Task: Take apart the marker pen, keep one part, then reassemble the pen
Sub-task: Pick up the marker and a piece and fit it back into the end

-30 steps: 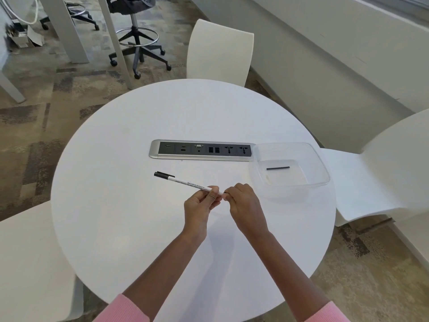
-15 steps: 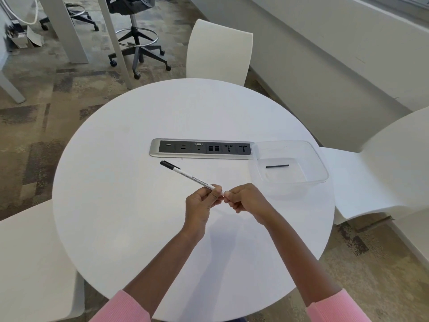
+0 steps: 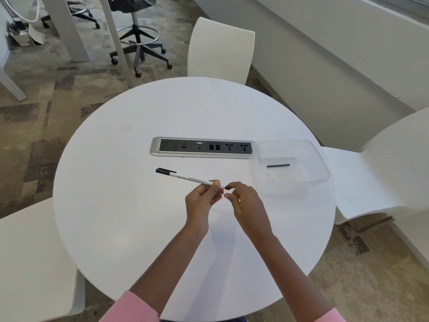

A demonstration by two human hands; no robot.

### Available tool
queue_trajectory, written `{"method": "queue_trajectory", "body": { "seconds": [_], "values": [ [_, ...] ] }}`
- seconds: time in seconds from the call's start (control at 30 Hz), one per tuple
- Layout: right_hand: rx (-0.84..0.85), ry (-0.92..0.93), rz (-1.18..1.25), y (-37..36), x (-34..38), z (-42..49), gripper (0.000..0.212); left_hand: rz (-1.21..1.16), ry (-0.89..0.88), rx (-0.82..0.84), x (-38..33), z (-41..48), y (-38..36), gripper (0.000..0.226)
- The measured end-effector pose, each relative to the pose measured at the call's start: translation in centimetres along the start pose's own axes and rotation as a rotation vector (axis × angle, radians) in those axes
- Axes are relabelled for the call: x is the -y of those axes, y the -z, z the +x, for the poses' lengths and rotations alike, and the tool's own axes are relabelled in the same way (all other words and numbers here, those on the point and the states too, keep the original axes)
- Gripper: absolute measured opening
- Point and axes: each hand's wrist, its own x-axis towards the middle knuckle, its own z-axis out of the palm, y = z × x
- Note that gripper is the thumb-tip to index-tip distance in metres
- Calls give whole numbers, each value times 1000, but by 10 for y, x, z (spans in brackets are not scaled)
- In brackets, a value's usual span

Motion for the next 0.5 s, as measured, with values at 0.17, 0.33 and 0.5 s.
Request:
{"method": "queue_trajectory", "body": {
  "seconds": [0.17, 0.33, 0.5],
  "values": [
    [-174, 241, -295, 0, -10, 5, 19, -1, 6, 9, -1, -1, -4, 12],
    [-253, 371, -343, 2, -16, 15, 24, -5, 2, 8, -1, -3, -6, 13],
    [-223, 359, -275, 4, -14, 19, 29, -31, 11, 34, 1, -5, -9, 13]
  ]
}}
